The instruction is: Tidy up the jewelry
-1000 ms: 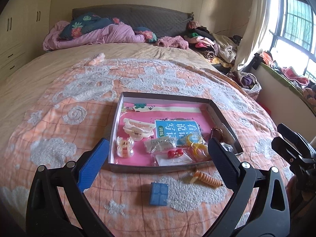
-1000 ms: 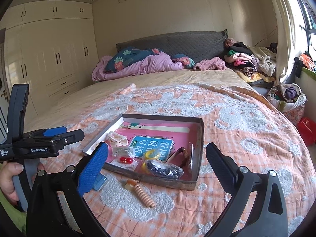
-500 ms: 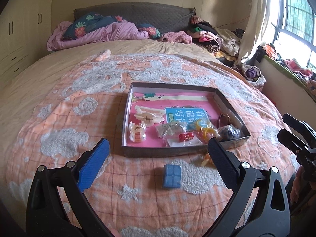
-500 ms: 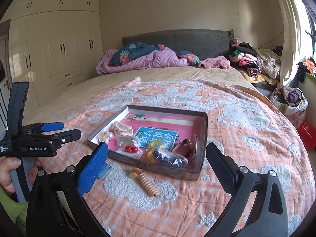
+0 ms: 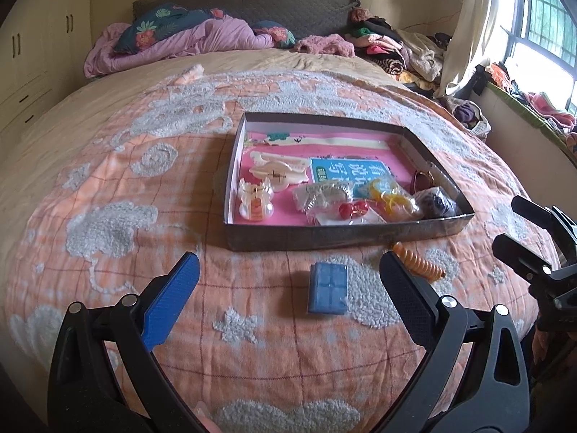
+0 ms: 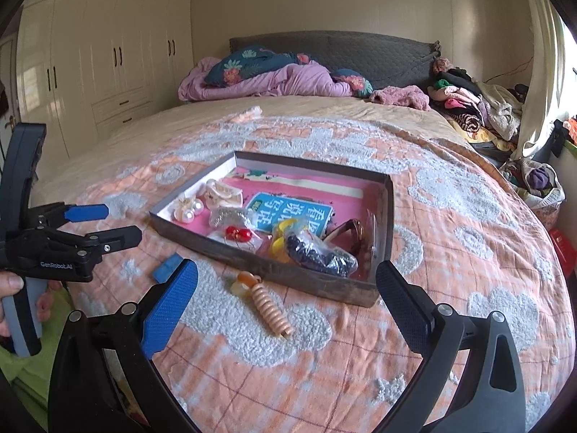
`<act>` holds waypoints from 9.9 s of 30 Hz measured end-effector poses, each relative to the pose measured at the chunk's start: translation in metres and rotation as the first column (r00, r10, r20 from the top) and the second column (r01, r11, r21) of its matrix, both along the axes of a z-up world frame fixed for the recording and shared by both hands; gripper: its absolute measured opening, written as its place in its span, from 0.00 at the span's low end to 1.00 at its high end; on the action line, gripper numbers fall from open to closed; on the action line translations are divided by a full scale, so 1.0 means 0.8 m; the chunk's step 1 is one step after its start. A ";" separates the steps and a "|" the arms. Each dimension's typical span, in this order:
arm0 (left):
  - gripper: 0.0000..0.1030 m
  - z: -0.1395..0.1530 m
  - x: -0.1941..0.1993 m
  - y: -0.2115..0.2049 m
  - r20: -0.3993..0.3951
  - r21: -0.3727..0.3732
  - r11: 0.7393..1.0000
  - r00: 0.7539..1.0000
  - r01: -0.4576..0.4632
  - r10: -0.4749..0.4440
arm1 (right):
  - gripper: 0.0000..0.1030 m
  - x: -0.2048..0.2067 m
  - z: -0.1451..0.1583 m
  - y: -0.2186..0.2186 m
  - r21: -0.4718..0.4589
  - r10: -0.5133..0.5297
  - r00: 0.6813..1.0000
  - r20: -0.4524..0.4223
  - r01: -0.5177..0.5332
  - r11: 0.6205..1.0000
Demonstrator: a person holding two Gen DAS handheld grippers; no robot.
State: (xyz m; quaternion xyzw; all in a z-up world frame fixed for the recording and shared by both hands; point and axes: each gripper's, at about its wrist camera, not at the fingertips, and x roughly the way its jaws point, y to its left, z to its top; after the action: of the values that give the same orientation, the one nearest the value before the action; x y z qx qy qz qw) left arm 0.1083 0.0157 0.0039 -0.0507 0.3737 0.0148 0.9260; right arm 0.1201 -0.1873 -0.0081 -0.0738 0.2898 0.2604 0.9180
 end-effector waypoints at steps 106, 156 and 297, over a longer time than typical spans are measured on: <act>0.24 -0.032 0.119 -0.028 -0.020 -0.044 0.996 0.997 0.080 -0.081 | 0.16 0.152 -0.038 -0.015 0.123 -0.034 0.986 -0.162 0.055 0.991; 0.36 -0.038 0.119 -0.021 -0.047 -0.037 0.997 0.997 0.061 -0.063 | 0.91 0.115 -0.023 -0.043 0.167 -0.101 0.983 -0.156 0.127 0.978; 0.91 -0.001 -0.040 -0.021 0.040 -0.030 0.999 0.999 0.021 -0.020 | 0.96 -0.037 -0.001 -0.048 0.109 -0.093 0.995 -0.038 0.097 0.989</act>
State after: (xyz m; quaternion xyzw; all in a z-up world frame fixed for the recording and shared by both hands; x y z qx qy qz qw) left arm 0.0764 -0.0014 0.0028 -0.0612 0.3562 -0.0015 0.9324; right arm 0.0902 -0.2259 -0.0087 -0.0046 0.2933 0.2332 0.9271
